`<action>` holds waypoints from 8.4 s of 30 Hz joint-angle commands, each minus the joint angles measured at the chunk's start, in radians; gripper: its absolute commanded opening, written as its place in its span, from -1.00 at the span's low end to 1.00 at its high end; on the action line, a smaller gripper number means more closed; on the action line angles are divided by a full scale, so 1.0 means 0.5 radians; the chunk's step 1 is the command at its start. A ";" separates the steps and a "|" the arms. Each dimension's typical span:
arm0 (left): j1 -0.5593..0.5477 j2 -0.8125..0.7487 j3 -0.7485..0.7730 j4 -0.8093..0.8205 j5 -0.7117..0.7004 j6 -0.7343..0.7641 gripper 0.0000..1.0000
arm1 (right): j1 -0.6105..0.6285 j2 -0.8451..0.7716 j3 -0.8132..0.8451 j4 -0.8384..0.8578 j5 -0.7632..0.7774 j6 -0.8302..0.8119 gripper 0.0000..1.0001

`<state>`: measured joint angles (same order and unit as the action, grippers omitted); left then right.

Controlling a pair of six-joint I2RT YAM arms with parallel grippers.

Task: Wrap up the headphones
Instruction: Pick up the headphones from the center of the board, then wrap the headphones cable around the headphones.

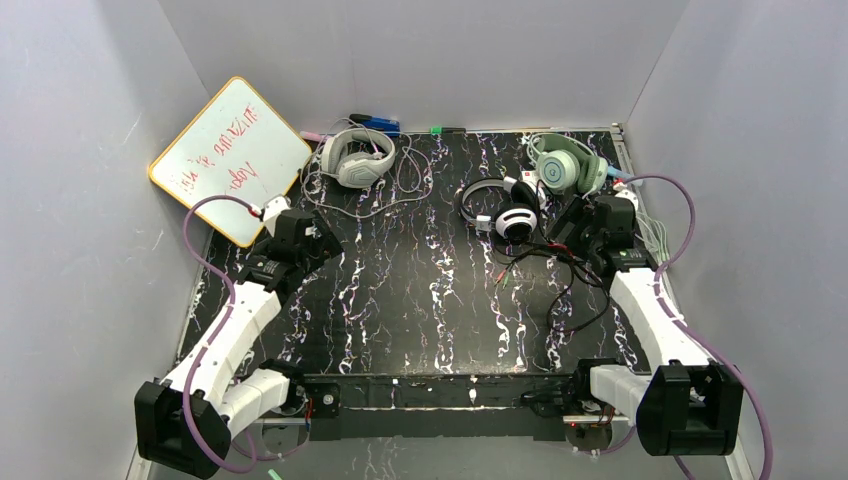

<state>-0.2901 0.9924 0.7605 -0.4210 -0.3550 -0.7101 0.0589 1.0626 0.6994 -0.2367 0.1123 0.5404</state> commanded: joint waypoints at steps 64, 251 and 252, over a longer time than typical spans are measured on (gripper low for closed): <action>0.006 -0.032 0.109 -0.045 0.410 0.401 0.97 | 1.052 1.263 1.076 -0.454 0.017 -0.303 0.97; -0.227 0.284 1.591 -0.441 1.063 0.297 -1.00 | 0.719 -0.394 0.291 0.955 -1.554 -0.407 0.74; -0.227 0.278 1.564 -0.419 1.078 0.320 -1.00 | 0.718 -0.394 0.304 0.953 -1.553 -0.406 0.74</action>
<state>-0.4030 1.1873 1.5604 -0.7349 0.1303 -0.5606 0.4206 0.8753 0.7937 0.1791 -0.5991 0.3683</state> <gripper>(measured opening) 0.054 0.872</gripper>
